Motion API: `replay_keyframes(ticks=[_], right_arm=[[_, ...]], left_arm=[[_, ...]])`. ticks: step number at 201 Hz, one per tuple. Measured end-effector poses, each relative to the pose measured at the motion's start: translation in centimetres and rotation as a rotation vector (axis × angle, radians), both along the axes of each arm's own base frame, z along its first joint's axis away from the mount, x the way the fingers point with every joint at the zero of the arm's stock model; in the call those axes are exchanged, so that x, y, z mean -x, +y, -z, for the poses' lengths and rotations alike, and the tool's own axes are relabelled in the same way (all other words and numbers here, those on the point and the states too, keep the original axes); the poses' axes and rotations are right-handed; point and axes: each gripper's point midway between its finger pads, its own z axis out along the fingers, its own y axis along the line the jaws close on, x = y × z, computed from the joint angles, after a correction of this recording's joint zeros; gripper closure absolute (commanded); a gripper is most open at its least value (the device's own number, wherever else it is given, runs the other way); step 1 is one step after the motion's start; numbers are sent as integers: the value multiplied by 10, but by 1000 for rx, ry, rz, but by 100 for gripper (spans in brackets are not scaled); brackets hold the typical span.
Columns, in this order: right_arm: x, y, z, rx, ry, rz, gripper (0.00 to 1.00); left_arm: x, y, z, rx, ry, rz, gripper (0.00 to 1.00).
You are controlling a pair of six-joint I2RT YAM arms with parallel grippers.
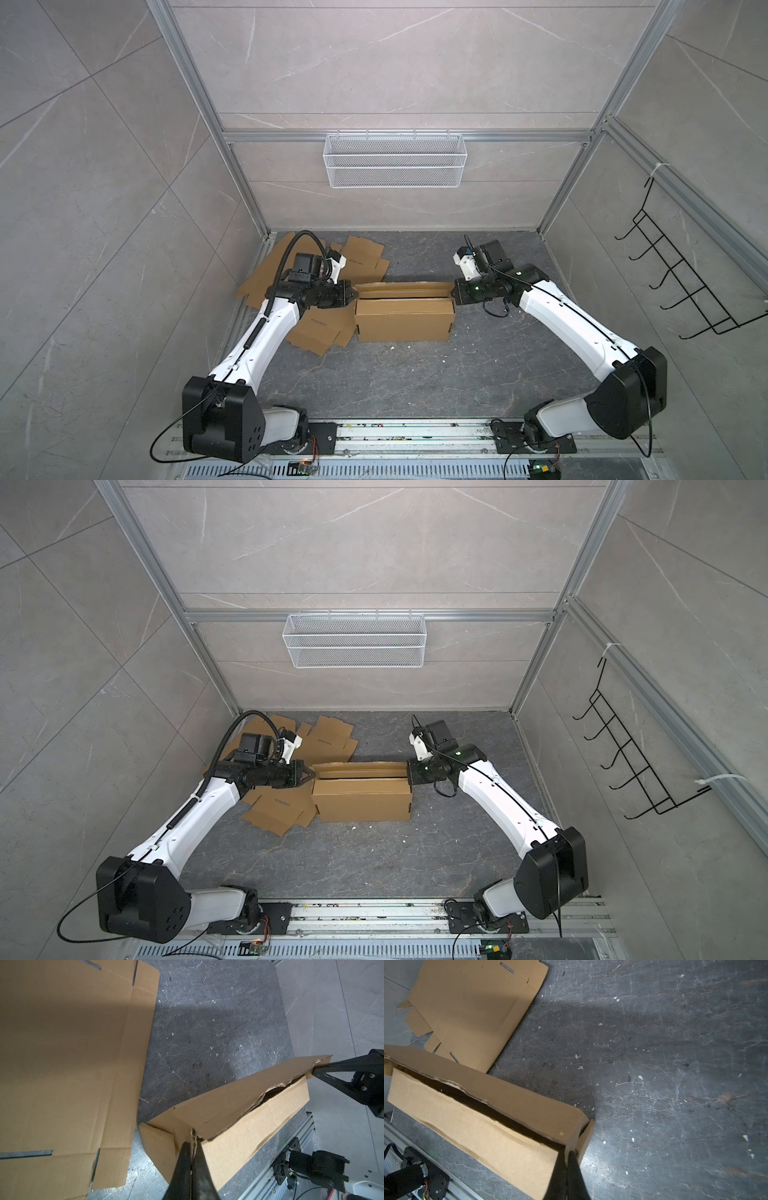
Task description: Fold the paper box
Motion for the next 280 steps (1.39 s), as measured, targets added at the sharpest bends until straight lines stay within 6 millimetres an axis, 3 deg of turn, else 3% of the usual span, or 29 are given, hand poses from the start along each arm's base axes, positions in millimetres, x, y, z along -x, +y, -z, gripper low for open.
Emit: replay_keyframes(ticks=[79, 235, 267, 280], right_arm=[[-1, 0, 1, -1, -5, 1, 100], [0, -1, 2, 6, -3, 2, 100], [1, -1, 1, 6, 4, 0, 85], [5, 2, -2, 4, 11, -17, 72]], left_arm=[[0, -1, 1, -12, 52, 3, 95], [1, 0, 8, -5, -5, 12, 96], [2, 0, 7, -7, -8, 15, 96], [3, 0, 7, -8, -9, 18, 96]])
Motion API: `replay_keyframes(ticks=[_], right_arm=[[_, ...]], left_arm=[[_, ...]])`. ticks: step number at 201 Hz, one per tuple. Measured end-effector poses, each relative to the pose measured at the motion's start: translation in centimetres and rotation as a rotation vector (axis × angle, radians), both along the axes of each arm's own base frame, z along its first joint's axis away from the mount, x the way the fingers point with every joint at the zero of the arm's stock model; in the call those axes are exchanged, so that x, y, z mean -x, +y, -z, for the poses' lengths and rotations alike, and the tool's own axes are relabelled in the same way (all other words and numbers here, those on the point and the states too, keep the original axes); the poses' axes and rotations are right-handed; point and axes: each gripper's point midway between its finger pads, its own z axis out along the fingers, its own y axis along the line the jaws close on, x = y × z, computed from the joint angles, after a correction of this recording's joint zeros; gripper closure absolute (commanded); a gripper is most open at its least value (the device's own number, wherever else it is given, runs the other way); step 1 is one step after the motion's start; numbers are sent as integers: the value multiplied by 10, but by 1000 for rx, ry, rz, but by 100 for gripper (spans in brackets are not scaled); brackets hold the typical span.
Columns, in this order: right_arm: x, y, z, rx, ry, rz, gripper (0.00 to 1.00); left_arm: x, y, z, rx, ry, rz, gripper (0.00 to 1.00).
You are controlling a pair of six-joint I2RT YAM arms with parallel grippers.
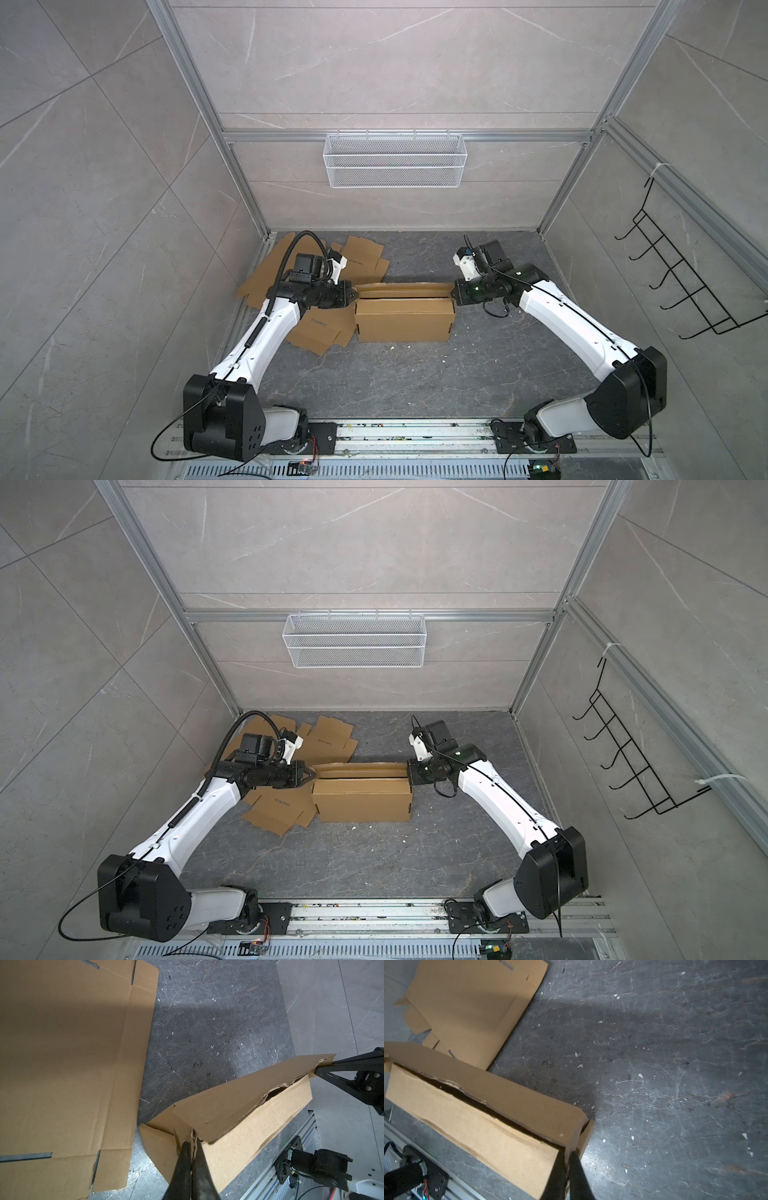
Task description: Fold the paper box
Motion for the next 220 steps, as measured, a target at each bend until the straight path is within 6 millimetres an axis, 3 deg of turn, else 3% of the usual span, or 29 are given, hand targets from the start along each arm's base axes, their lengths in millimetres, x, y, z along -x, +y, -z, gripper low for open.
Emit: replay_keyframes(ticks=[28, 61, 87, 126, 161, 220], right_arm=[[3, 6, -18, -1, -25, -62, 46], [-2, 7, -54, 30, -126, -150, 25], [2, 13, -61, 96, -198, -263, 14], [23, 53, -59, 233, -316, -554, 6], [12, 86, -49, 320, -368, -732, 1], [4, 116, -28, 336, -348, -893, 1]], left_arm=[[1, -1, 0, -2, -3, 6, 97], [2, 0, 0, -2, -6, 8, 97], [2, 0, 0, -2, -8, 8, 97], [1, -1, 1, -1, -11, 8, 98], [1, -1, 1, 0, -16, 8, 98], [0, -1, 1, 1, -20, 7, 98]])
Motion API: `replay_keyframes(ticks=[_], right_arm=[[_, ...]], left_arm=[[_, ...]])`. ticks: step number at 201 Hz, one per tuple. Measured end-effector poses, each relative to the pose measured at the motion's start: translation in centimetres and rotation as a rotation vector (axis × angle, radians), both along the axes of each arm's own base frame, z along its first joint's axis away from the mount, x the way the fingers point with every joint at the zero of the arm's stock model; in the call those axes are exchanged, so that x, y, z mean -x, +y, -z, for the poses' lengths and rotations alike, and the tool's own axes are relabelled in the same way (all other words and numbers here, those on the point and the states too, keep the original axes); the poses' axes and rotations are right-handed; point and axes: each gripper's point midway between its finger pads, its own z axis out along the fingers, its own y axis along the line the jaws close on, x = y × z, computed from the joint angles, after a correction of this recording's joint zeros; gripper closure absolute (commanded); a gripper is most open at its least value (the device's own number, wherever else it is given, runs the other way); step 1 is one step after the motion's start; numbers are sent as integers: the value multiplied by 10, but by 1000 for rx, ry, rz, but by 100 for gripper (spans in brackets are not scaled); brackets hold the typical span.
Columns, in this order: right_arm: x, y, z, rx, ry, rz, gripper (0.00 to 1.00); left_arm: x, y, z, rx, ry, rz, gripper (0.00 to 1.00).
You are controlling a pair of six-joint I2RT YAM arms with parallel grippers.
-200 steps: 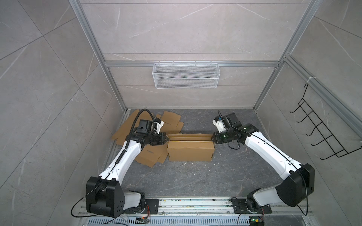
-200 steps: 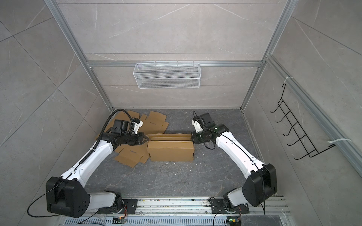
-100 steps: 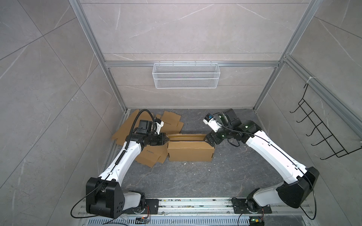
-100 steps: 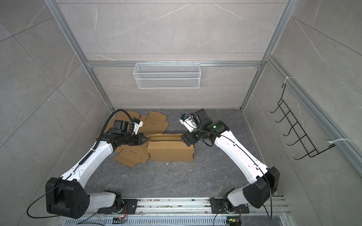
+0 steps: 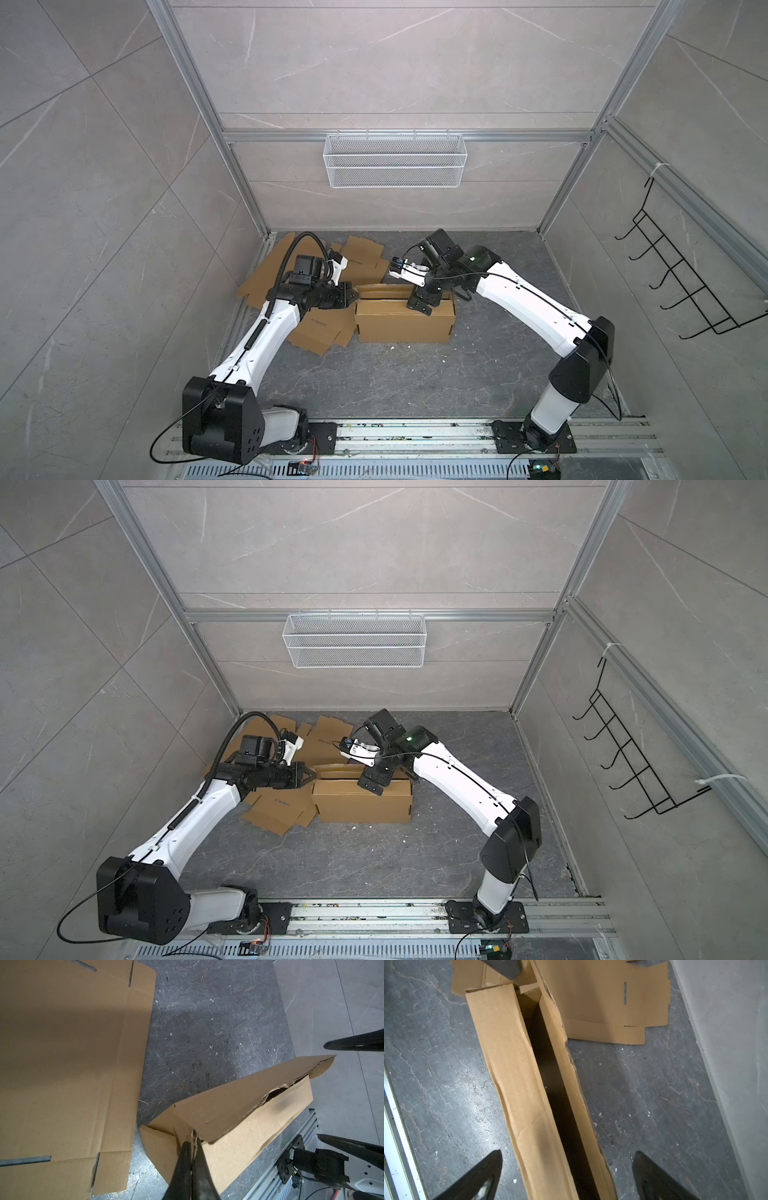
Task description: Fold the paper box
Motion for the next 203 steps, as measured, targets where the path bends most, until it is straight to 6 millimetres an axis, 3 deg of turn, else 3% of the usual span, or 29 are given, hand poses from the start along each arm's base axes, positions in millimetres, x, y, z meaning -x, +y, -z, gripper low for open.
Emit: replay_keyframes(ticks=[58, 161, 203], right_arm=[[10, 13, 26, 28, 102, -62, 2], [16, 16, 43, 121, 49, -82, 7], [15, 16, 46, 137, 34, -95, 13]], left_arm=[[0, 0, 0, 1, -3, 0, 99], [3, -4, -2, 18, 1, 17, 99], [4, -4, -2, 19, -1, 18, 98]])
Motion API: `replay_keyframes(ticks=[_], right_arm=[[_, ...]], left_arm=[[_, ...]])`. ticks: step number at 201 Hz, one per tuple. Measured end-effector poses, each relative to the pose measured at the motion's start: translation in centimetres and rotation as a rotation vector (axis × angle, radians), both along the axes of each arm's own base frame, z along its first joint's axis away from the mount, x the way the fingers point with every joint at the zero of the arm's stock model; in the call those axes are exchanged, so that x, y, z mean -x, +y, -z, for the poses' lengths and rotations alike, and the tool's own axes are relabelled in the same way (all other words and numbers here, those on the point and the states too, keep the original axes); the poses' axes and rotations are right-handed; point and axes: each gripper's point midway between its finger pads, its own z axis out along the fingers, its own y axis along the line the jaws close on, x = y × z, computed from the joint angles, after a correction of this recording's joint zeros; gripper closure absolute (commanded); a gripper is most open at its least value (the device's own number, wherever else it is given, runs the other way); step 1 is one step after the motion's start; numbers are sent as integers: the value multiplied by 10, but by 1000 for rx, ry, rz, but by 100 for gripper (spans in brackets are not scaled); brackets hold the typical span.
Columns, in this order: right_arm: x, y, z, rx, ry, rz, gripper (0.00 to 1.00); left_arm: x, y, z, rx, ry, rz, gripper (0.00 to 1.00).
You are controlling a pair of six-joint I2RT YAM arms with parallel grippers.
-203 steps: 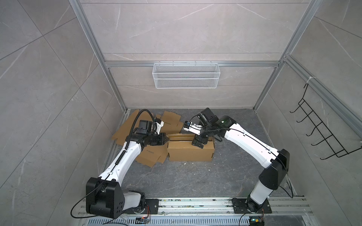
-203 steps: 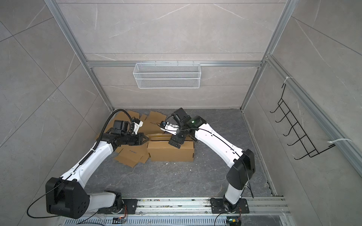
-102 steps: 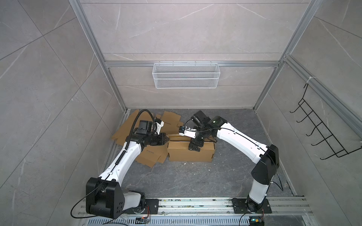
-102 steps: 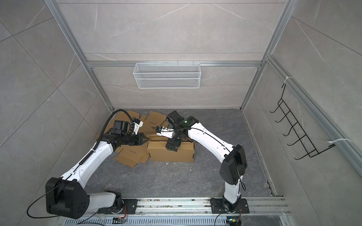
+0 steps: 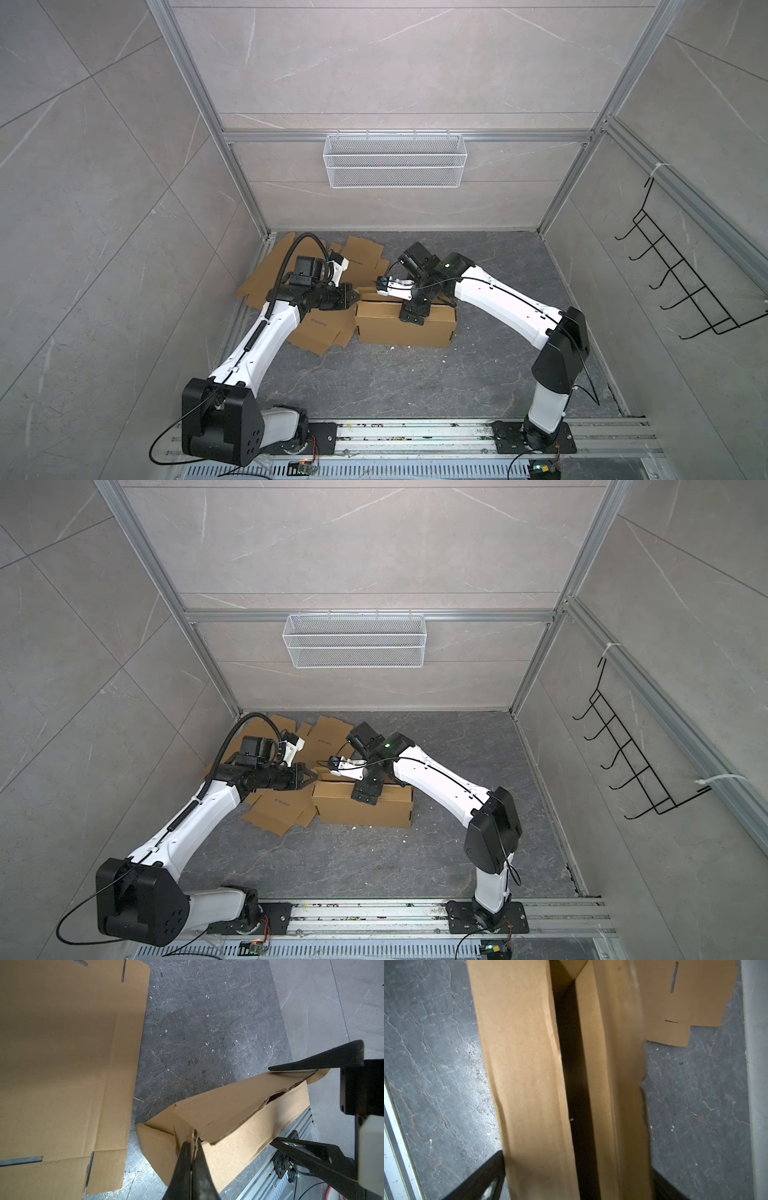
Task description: Fold the paper box
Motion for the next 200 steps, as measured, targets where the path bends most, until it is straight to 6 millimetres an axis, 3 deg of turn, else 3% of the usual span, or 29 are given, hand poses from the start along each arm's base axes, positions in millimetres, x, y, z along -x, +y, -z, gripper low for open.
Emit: replay_keyframes(ticks=[58, 107, 163, 200], right_arm=[[-1, 1, 5, 13, -5, -14, 20], [-2, -1, 8, 25, -10, -11, 30], [-7, 1, 12, 18, -46, -1, 41], [-6, 1, 11, 8, -80, -1, 43]], left_arm=[[3, 0, 0, 1, -6, 5, 94], [22, 0, 9, 8, 57, 22, 80], [38, -1, -1, 50, 72, 36, 64], [36, 7, -14, 120, 77, -1, 50]])
